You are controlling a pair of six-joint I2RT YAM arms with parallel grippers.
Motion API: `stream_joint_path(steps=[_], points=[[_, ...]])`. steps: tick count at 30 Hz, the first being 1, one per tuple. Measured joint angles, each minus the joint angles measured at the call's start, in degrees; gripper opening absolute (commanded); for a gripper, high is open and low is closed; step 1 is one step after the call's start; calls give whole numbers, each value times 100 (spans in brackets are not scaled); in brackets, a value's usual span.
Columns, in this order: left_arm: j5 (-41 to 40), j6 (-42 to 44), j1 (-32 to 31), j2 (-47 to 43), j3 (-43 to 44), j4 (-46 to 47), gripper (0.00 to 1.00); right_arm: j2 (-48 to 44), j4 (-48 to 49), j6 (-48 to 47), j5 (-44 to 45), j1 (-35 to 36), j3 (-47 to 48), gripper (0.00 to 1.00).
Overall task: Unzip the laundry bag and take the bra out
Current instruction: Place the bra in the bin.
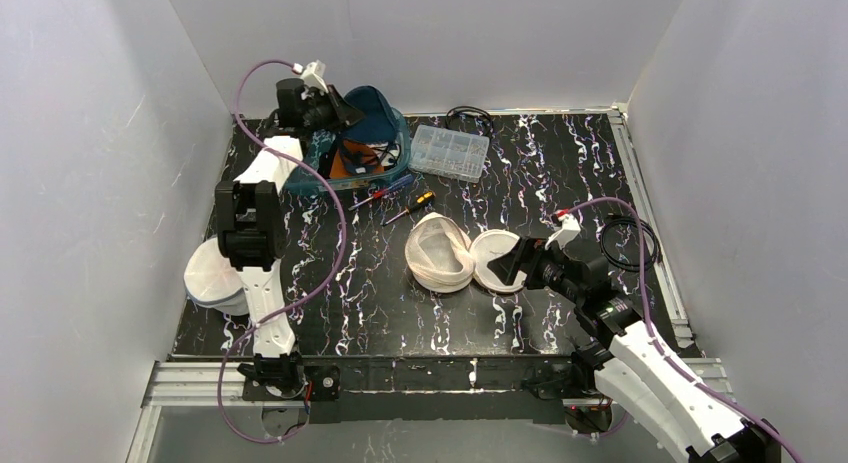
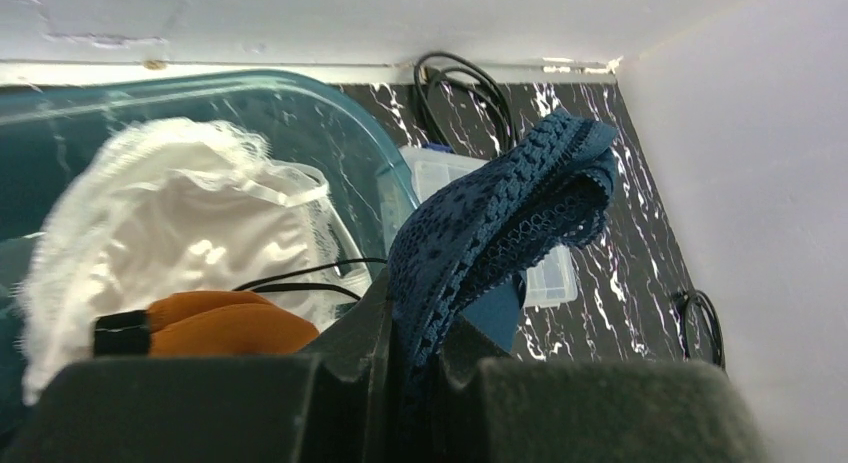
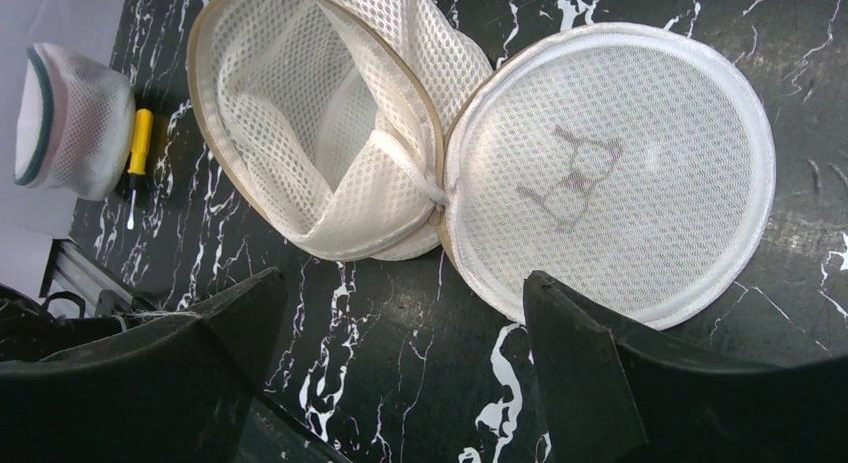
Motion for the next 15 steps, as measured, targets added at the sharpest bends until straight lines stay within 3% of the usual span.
stream_joint_path(steps=[15], points=[[-372, 278, -111, 365, -118, -269, 0, 164, 160, -111, -22, 0, -140, 95]])
